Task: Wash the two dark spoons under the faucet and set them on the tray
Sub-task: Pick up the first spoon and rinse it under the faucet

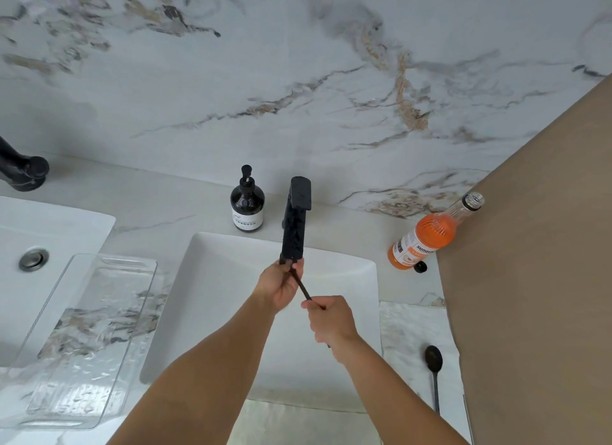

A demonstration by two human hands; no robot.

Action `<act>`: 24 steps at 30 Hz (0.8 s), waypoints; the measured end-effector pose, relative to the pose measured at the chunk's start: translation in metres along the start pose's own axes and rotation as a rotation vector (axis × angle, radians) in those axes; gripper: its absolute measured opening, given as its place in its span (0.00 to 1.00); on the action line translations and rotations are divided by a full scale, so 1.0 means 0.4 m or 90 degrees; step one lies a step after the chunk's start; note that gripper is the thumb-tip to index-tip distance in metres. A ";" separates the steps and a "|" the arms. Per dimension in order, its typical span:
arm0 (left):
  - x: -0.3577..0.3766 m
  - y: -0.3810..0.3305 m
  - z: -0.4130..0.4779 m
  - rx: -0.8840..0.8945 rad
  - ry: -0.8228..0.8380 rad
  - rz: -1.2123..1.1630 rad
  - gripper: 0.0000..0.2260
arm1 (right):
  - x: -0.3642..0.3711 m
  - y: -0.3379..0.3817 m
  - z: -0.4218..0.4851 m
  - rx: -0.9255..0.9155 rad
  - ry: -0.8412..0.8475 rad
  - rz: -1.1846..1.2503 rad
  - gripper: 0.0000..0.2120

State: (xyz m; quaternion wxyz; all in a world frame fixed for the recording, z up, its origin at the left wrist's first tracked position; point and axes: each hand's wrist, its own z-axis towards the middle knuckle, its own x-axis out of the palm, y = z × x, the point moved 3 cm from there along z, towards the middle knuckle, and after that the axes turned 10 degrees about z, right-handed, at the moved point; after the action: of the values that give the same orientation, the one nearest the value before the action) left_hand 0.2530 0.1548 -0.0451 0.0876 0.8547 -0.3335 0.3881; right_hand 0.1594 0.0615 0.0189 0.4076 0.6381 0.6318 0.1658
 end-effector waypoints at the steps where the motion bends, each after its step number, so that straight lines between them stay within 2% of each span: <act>1: 0.002 0.001 0.004 -0.008 -0.003 -0.012 0.12 | 0.001 0.007 -0.001 -0.063 -0.013 -0.071 0.14; 4: 0.009 0.013 0.012 -0.061 0.011 -0.032 0.12 | 0.015 0.007 -0.016 -0.183 -0.028 -0.243 0.18; 7: 0.024 0.034 0.009 -0.068 0.028 -0.104 0.11 | 0.008 0.011 -0.021 -0.199 -0.071 -0.329 0.15; 11: 0.034 0.035 0.010 -0.010 -0.007 -0.128 0.11 | -0.023 0.028 0.002 -0.114 -0.061 -0.168 0.14; 13: 0.035 0.028 0.007 0.006 -0.028 -0.082 0.13 | -0.016 0.027 -0.006 -0.118 -0.034 -0.165 0.16; 15: 0.041 0.030 0.003 -0.027 0.012 -0.072 0.13 | -0.001 0.020 -0.017 -0.156 -0.038 -0.201 0.18; 17: 0.048 0.028 -0.001 -0.067 0.042 -0.030 0.11 | -0.004 0.016 -0.008 -0.147 -0.062 -0.177 0.15; 21: 0.022 -0.006 0.005 -0.030 -0.007 0.077 0.11 | -0.003 0.016 -0.001 -0.064 -0.026 -0.074 0.13; 24: 0.008 -0.009 0.000 -0.023 0.014 0.103 0.12 | 0.010 0.014 -0.005 0.031 -0.015 0.058 0.14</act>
State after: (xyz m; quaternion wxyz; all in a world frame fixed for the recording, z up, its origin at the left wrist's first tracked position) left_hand 0.2569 0.1559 -0.0425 0.0749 0.8190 -0.4075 0.3970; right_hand 0.1623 0.0665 0.0232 0.3914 0.6776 0.6013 0.1612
